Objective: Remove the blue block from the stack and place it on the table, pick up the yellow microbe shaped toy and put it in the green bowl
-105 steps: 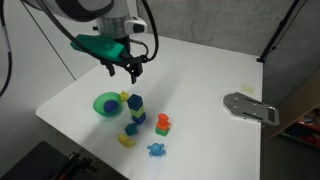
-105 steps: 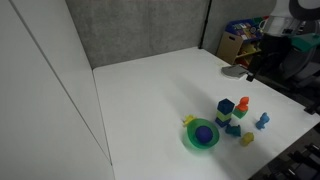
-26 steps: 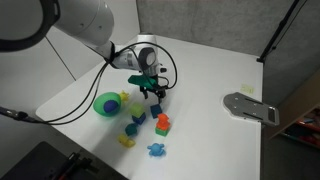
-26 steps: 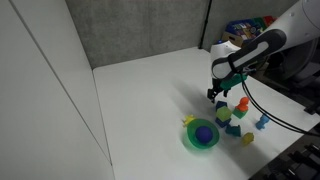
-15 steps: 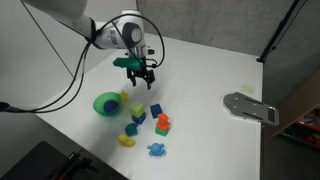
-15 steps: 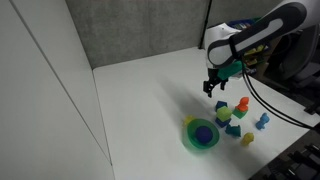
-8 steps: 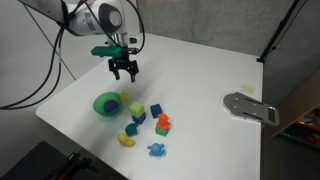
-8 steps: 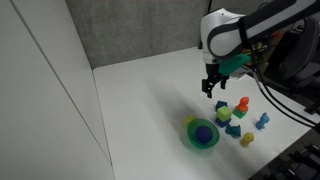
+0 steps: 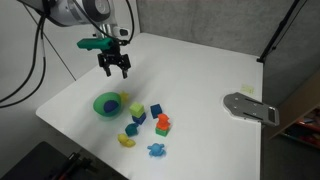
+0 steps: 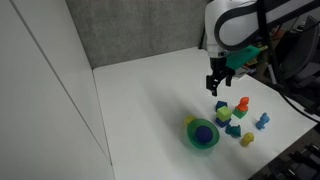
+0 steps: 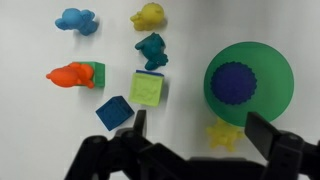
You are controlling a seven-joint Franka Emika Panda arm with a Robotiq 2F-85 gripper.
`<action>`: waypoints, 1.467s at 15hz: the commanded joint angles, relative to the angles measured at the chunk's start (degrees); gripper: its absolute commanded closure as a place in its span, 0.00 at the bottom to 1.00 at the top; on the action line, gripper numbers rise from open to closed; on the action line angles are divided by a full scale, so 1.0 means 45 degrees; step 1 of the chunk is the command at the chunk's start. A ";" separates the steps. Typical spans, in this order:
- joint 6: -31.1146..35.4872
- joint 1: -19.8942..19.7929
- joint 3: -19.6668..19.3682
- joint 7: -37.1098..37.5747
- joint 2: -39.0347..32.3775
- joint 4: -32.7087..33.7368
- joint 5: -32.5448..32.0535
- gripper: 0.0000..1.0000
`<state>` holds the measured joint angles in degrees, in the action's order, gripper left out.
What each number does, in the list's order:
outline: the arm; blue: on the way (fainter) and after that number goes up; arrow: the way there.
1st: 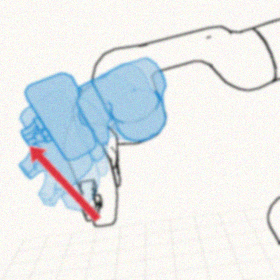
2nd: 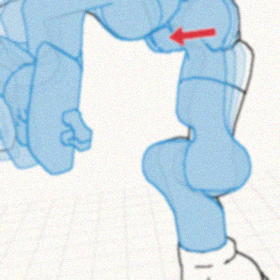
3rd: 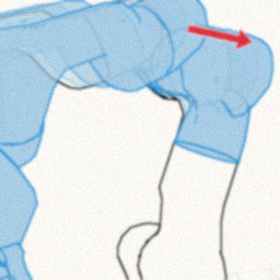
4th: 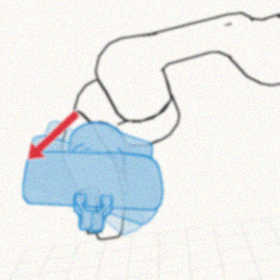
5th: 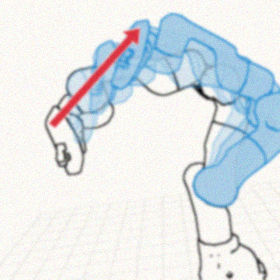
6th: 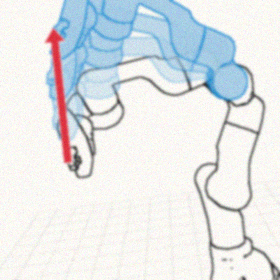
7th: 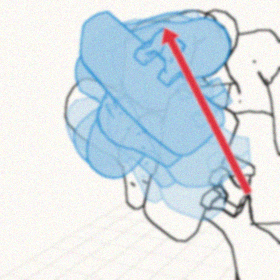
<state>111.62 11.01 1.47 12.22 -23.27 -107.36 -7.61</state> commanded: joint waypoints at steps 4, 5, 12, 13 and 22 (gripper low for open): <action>-0.0141 -0.0041 0.0080 0.0283 -0.0056 0.0029 -0.0261 0.00; 0.0064 0.0041 0.0130 0.0227 -0.0315 0.0180 -0.0389 0.00; 0.3306 0.0433 0.0586 -0.0106 -0.2116 0.0672 -0.0239 0.00; 0.3806 0.0479 0.0621 -0.0212 -0.2333 0.0712 -0.0189 0.00; 0.6641 0.0510 0.0530 -0.0220 -0.3986 0.0698 0.0225 0.00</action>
<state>140.57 13.50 4.01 12.14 -38.51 -105.85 -8.00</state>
